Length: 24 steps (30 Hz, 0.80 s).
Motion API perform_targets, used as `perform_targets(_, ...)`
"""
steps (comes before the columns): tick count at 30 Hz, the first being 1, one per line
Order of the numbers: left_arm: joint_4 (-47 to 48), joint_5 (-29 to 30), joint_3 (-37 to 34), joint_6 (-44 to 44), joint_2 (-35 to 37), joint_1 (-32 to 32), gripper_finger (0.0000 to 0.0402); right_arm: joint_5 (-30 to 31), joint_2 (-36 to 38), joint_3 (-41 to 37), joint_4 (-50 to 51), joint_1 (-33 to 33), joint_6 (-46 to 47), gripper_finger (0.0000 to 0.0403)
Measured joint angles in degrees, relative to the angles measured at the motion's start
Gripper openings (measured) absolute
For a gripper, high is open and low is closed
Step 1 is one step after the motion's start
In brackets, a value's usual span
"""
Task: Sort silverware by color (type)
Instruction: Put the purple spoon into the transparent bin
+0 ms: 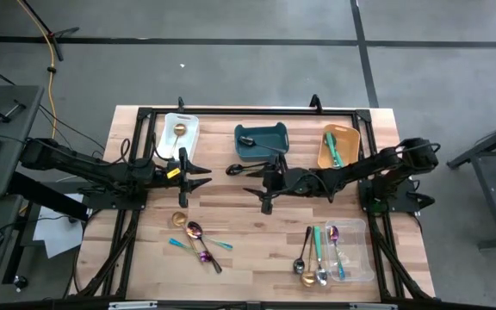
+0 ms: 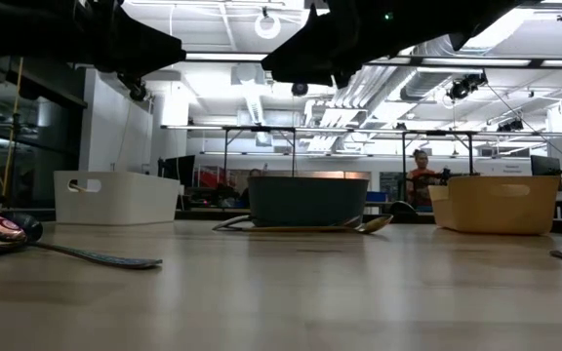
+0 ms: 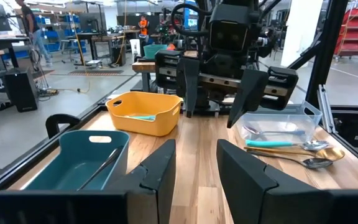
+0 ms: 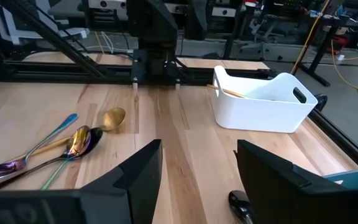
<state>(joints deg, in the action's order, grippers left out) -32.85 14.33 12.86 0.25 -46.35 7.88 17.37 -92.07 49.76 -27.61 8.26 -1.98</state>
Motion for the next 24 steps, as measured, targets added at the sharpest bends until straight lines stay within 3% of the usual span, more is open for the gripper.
perform_targets(24,0.4,-0.3,0.0,-1.1,0.0,0.0,0.0111,0.0,0.0,0.0,1.4,0.0,0.2,0.0201)
